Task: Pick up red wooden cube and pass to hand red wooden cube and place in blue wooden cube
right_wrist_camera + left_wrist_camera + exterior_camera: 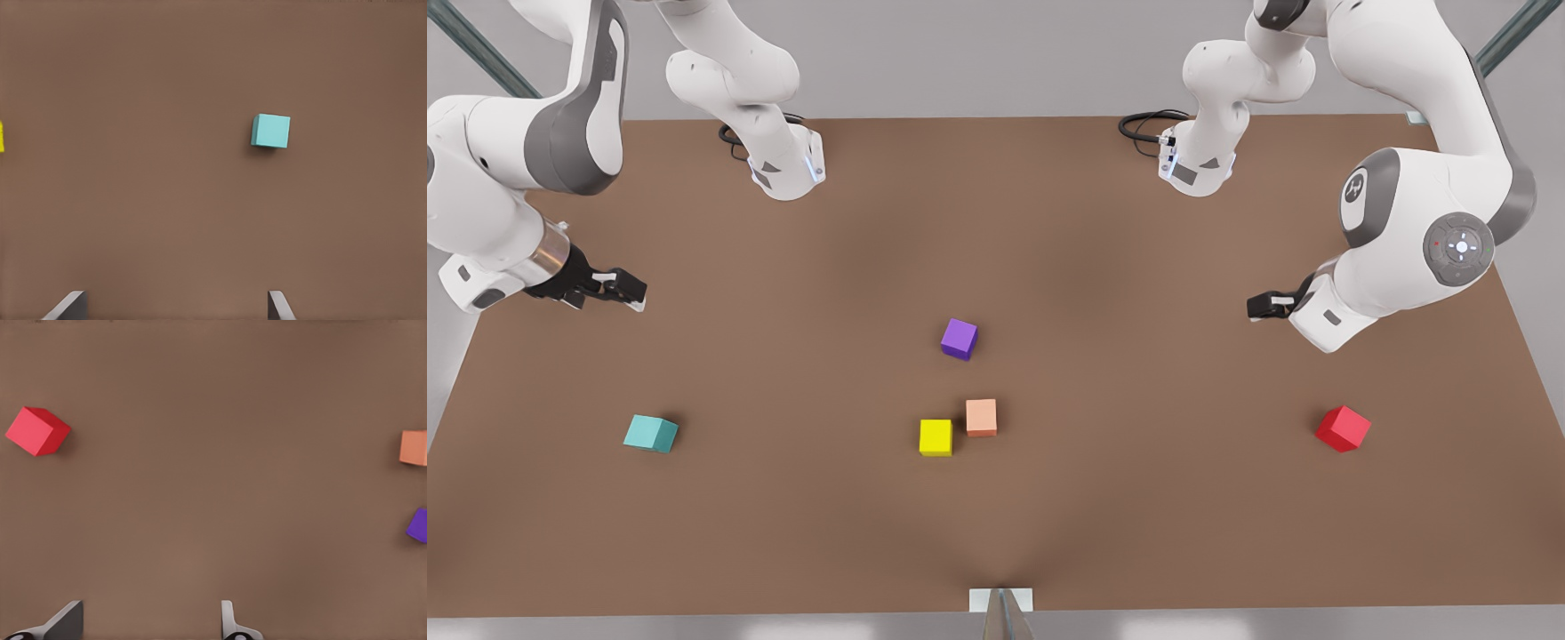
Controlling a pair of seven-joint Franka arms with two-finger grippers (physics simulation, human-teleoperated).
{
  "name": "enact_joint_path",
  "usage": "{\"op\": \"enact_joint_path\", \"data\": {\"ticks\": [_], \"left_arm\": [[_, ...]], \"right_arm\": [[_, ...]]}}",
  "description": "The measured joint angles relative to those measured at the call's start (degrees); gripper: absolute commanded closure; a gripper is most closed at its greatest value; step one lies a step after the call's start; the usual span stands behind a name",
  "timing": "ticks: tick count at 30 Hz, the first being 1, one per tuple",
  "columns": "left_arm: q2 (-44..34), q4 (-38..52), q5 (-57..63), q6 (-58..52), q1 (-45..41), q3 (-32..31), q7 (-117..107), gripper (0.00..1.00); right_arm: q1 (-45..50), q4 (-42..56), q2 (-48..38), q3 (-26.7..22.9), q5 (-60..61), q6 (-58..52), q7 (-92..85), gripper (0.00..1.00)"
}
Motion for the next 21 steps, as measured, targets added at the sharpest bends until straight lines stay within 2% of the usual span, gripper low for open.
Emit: {"op": "enact_joint_path", "data": {"ticks": [4,8,11,21], "left_arm": [[1.63,0.08,0.07,0.33,0.14,0.20,-0.19,0.00],[14.56,5.62,0.15,3.52,5.89,1.98,-1.79,0.00],[20.35,7.08,-1.17,9.11,11.19,2.36,-5.70,0.00],[23.54,0.79,-6.69,27.44,16.50,4.35,-19.71,0.00]], "right_arm": [[-0.63,-0.21,0.36,-0.08,0.33,0.01,-0.22,0.00],[-1.52,-0.64,0.66,-0.10,0.57,0.19,-0.41,0.00],[-1.82,-0.85,0.84,-0.11,0.79,0.40,-0.53,0.00],[-0.98,-1.73,1.40,-0.11,1.12,0.71,-0.82,0.00]]}}
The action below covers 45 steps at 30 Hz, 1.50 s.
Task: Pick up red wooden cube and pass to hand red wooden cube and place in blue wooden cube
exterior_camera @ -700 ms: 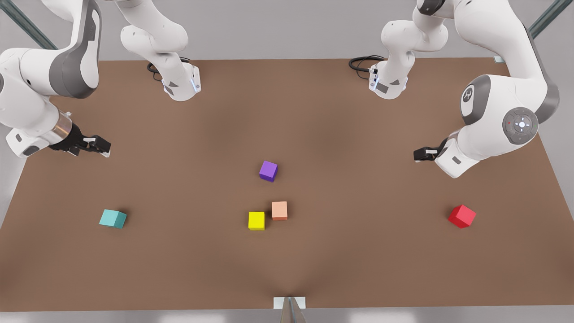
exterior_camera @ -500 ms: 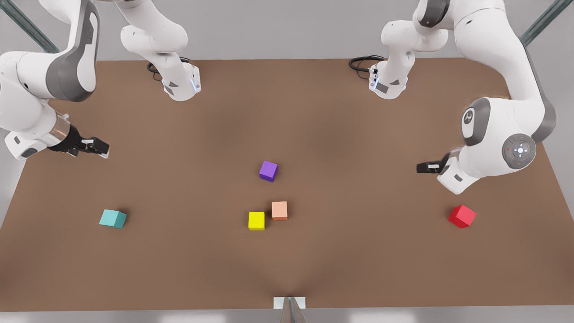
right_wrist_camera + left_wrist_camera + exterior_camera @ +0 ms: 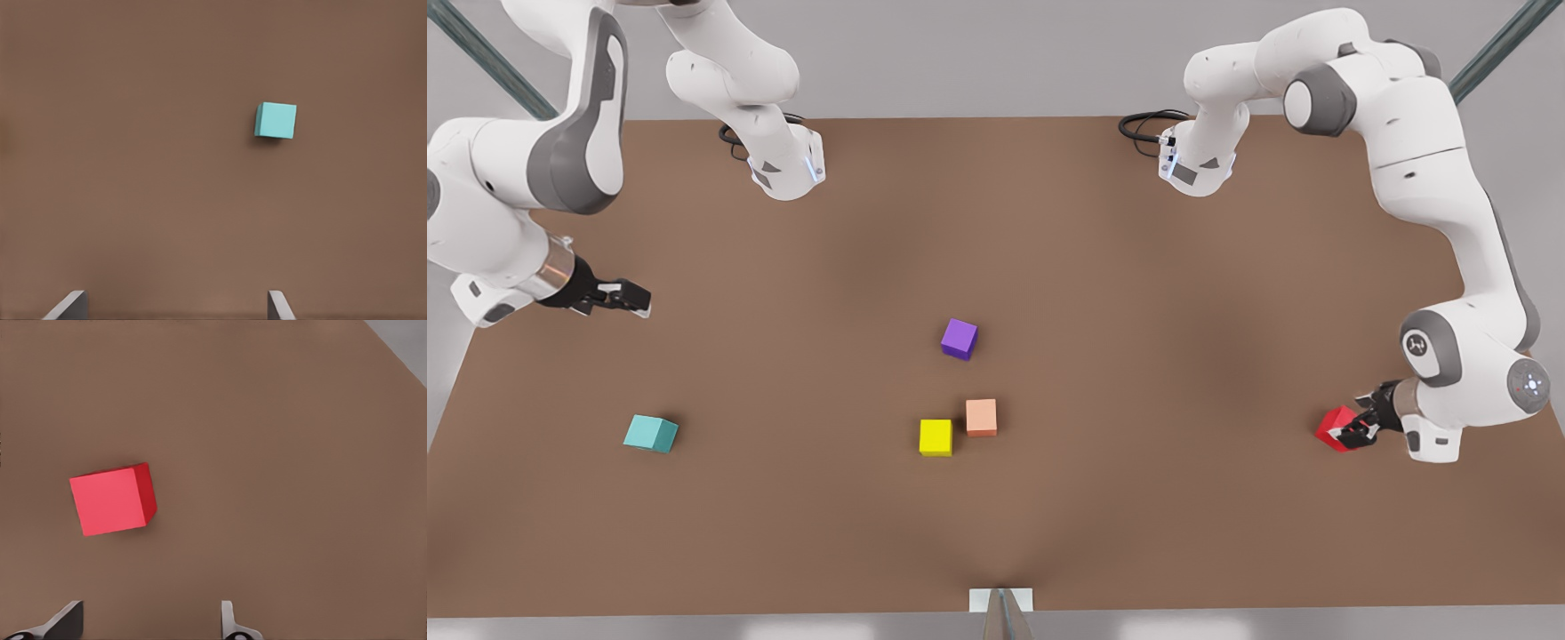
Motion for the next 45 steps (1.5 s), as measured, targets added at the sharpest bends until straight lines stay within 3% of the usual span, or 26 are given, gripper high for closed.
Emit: {"op": "enact_joint_path", "data": {"ticks": [13,45], "left_arm": [[3.25,-5.81,-0.55,11.97,1.01,1.59,-9.96,0.00],[10.48,-6.34,-0.29,22.66,2.31,1.96,-12.16,0.00]], "right_arm": [[-0.30,-0.37,0.56,-0.01,0.01,0.09,-0.21,0.00],[-0.26,-1.89,0.97,-0.01,-0.05,1.05,-0.42,0.00]]}}
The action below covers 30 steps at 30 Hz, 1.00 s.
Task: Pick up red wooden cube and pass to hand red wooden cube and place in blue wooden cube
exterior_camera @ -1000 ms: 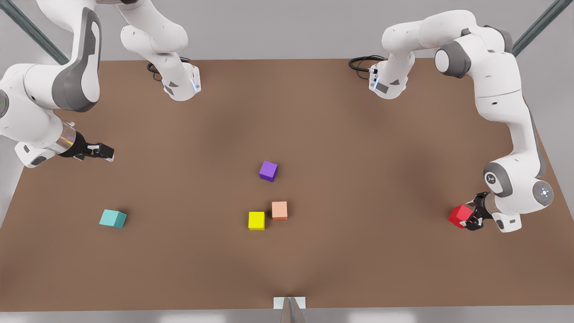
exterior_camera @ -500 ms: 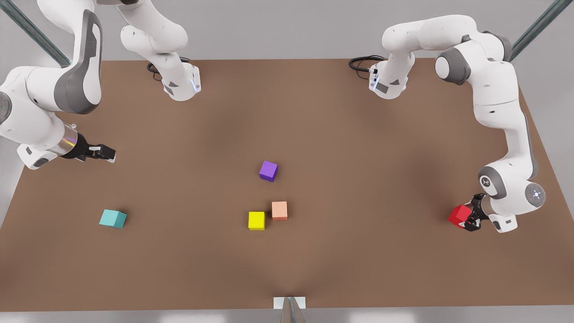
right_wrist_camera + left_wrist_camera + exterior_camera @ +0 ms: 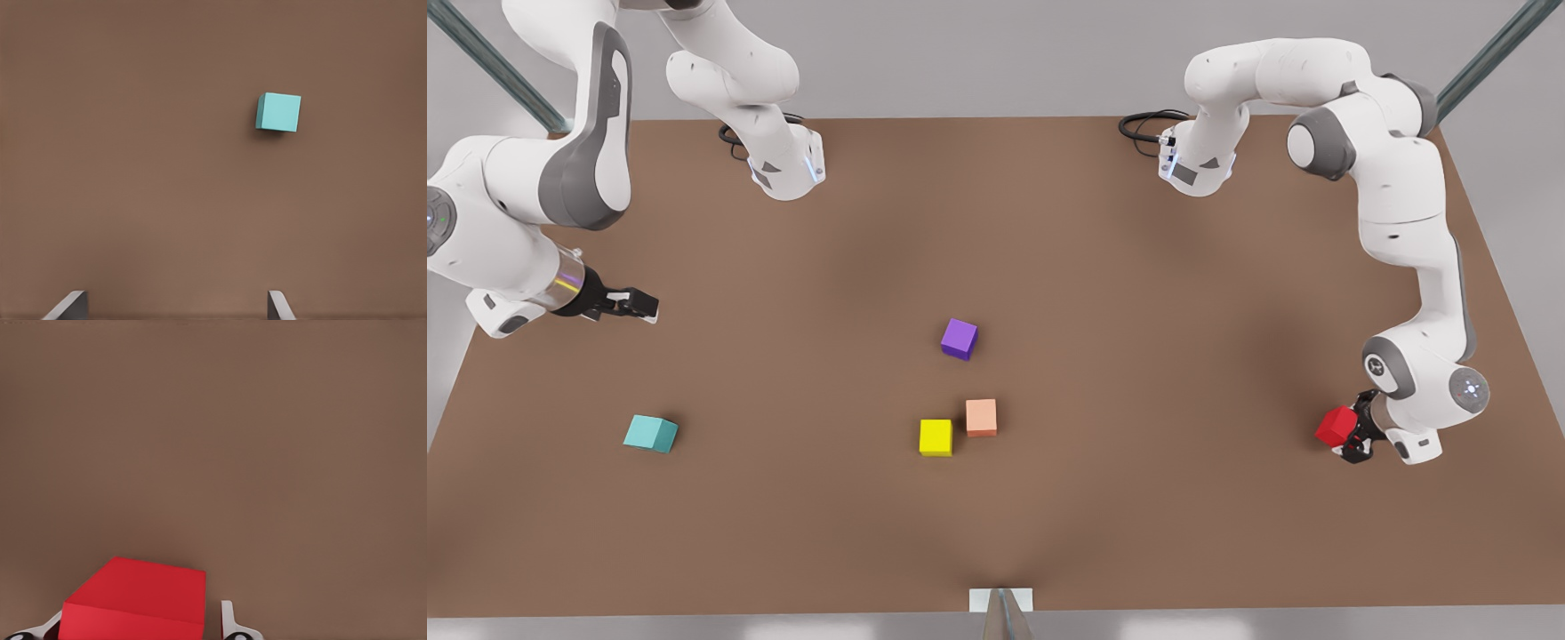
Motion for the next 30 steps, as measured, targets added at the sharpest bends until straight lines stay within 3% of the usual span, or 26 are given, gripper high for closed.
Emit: {"op": "enact_joint_path", "data": {"ticks": [3,8,15,19,22,25,30], "left_arm": [[0.32,0.01,0.01,0.46,0.00,0.00,-0.03,0.02],[0.33,0.09,0.30,0.81,0.00,0.00,-0.32,0.38],[-2.29,0.17,0.22,0.04,-1.22,-3.58,-1.02,0.38],[-6.78,1.99,-2.88,-4.16,-6.08,-10.17,0.60,0.41],[-5.96,9.02,-10.36,-13.44,-6.98,-16.37,3.89,0.41],[1.40,21.97,-19.31,-26.77,-6.89,-21.83,8.84,0.38],[4.14,24.74,-29.42,-36.95,-7.41,-29.96,18.83,0.40]], "right_arm": [[0.00,-0.14,0.07,0.00,-0.02,0.11,-0.01,0.00],[0.10,-0.17,0.10,0.00,-0.03,0.25,-0.02,0.00],[0.09,-0.13,0.09,0.00,-0.02,0.30,-0.03,0.00],[-0.32,3.21,3.45,-0.12,2.82,0.16,-1.56,0.00],[-0.64,6.84,7.92,-0.26,10.36,-0.51,-3.13,0.00],[-4.11,7.49,13.91,-0.43,22.19,-2.02,-5.91,0.00],[-9.86,9.84,22.48,-0.48,42.00,-7.38,-12.47,0.00]]}}
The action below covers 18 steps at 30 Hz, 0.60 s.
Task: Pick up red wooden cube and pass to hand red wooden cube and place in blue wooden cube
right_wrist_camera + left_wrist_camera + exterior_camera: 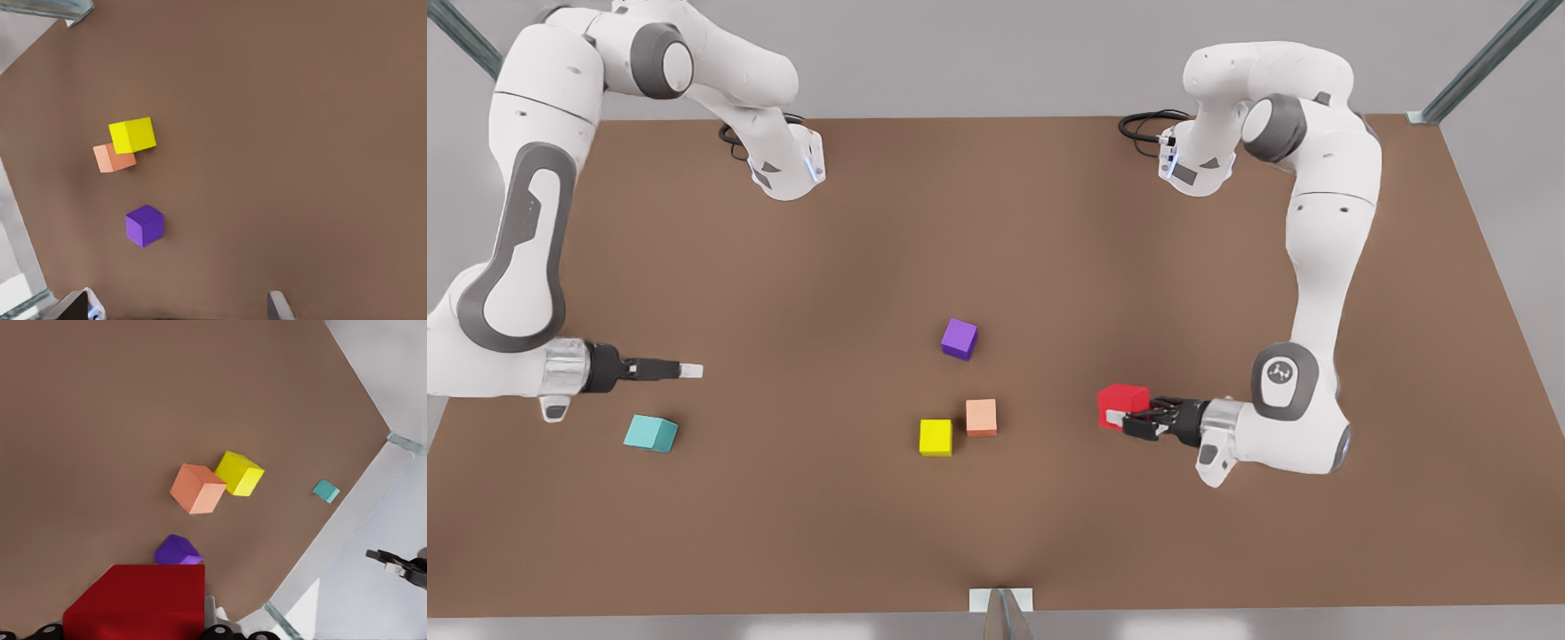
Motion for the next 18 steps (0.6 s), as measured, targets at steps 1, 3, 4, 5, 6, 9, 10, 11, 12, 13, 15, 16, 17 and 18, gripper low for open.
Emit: {"op": "enact_joint_path", "data": {"ticks": [1,3,4,5,6,9,10,11,12,13,15,16,17,18], "left_arm": [[0.42,-0.01,-1.71,-0.57,-0.26,-0.60,2.37,0.40],[0.68,-0.02,-4.00,-0.56,-0.65,-3.43,7.13,0.40],[0.81,-0.10,-4.89,-0.10,-0.76,-4.75,9.49,0.40],[1.07,-0.23,-6.14,0.47,-0.84,-5.56,11.82,0.40],[1.40,-0.27,-7.50,1.17,-1.10,-6.00,14.11,0.40],[2.17,-0.28,-10.35,4.34,-2.40,-7.53,20.34,0.41],[2.66,-0.28,-10.92,5.63,-2.91,-8.16,22.24,0.44],[3.23,-0.29,-11.51,6.92,-3.28,-8.70,24.06,0.45],[3.65,-0.29,-11.99,8.23,-3.52,-9.00,25.79,0.45],[4.16,-0.28,-12.37,9.58,-3.66,-9.44,27.45,0.44],[4.88,-0.29,-12.86,12.21,-4.09,-10.30,30.52,0.44],[5.04,-0.29,-13.02,13.43,-4.46,-10.56,31.92,0.44],[5.12,-0.29,-13.13,14.57,-4.82,-10.75,33.25,0.44],[5.17,-0.30,-13.46,15.55,-5.00,-10.85,34.50,0.44]], "right_arm": [[-0.35,0.01,0.75,0.00,3.68,-1.02,-1.20,0.00],[-0.53,0.11,2.12,0.09,9.76,-2.61,-3.44,0.00],[-0.55,0.20,2.64,0.13,12.09,-3.23,-4.49,0.00],[-0.52,0.28,3.08,0.15,14.18,-3.75,-5.53,0.00],[-0.47,0.44,3.51,0.17,16.00,-4.18,-6.52,0.00],[0.10,0.74,4.37,0.35,20.09,-4.83,-9.18,0.00],[0.54,0.82,4.48,0.39,21.05,-4.84,-9.97,0.00],[1.14,0.86,4.60,0.42,21.98,-4.58,-10.73,0.00],[1.71,1.21,5.12,0.47,22.95,-4.10,-11.44,0.00],[2.11,2.31,6.19,0.50,23.89,-3.65,-12.24,0.00],[2.51,7.25,9.82,0.70,25.25,-2.95,-15.07,0.00],[2.79,9.39,11.39,0.82,25.75,-2.62,-17.12,0.00],[3.28,10.77,12.49,0.96,26.15,-2.28,-19.67,0.00],[3.62,12.45,13.67,1.27,26.43,-1.99,-22.46,0.00]]}}
